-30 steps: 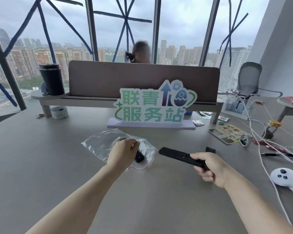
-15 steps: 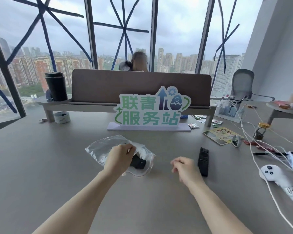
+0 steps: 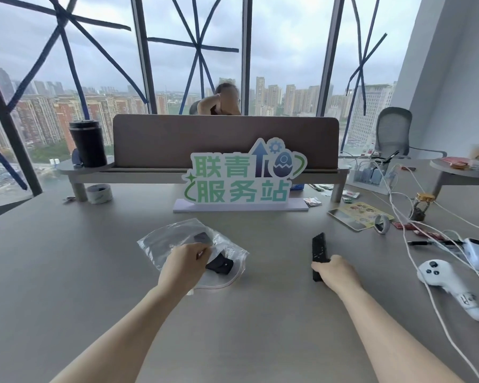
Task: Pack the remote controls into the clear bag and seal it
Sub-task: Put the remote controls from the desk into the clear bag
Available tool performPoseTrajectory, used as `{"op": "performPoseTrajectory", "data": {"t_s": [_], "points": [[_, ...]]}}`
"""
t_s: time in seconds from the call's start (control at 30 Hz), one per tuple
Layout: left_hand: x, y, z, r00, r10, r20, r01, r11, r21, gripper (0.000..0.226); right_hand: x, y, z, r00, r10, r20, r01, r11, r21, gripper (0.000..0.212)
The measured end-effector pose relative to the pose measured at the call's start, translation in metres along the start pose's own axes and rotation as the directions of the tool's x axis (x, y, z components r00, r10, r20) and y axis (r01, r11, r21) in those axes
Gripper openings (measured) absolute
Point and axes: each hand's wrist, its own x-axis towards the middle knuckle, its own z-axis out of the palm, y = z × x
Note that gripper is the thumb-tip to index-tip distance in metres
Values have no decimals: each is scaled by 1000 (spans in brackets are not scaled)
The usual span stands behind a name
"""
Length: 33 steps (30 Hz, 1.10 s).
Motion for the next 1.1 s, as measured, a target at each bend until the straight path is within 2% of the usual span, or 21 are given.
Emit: {"op": "performPoseTrajectory", "data": {"t_s": [0.07,0.13,0.2,0.27,0.4,0.47,0.57,0.63,0.7,0.8,0.87,0.9,0.97,1.03,1.1], "points": [[-1,-3,1,1000,-10,-3,10,1000,0,41,-10,0,-8,981,-60,183,-8,937,348,25],[0,-4,2,999,-27,-26,27,999,-20,39,-26,2,-23,926,-170,336,-38,846,532,29],[2,1,0,998,-43,-55,40,998,-55,34,-47,-2,-39,831,-291,475,-24,832,554,36],[6,7,-2,996,-36,-76,30,996,-81,30,-68,-10,-46,744,-349,569,7,856,516,30],[6,16,-4,996,0,-86,-9,994,-105,29,-94,-39,-17,657,-369,657,89,904,419,26],[5,13,-4,997,5,-79,-13,995,-97,29,-100,-57,13,661,-349,665,90,916,392,32],[1,8,-7,998,-14,-63,7,994,-111,28,-110,-83,55,663,-386,641,35,872,489,27],[-1,1,-7,998,-30,-53,24,994,-108,27,-112,-90,68,755,-398,521,108,859,500,25],[-1,-5,-8,997,-66,-47,61,992,-106,28,-105,-83,70,870,-360,337,195,879,436,25],[0,-17,-5,998,-54,-25,52,997,-62,28,-86,-68,64,945,-305,119,251,909,334,23],[-2,-20,-1,1000,-16,-9,16,999,-39,31,-78,-66,62,939,-330,96,289,909,300,12],[-4,-20,0,1000,-4,5,4,999,-34,30,-76,-68,63,922,-365,128,317,903,291,12],[-8,-18,-1,999,-6,52,7,1000,-30,21,-74,-76,72,875,-421,239,357,895,269,36],[-12,-18,-4,990,-8,138,9,1000,-5,29,-74,-86,85,844,-459,278,405,885,231,46],[-18,-20,-9,965,-19,260,-6,995,98,39,-70,-93,96,848,-492,197,475,870,131,22]]}}
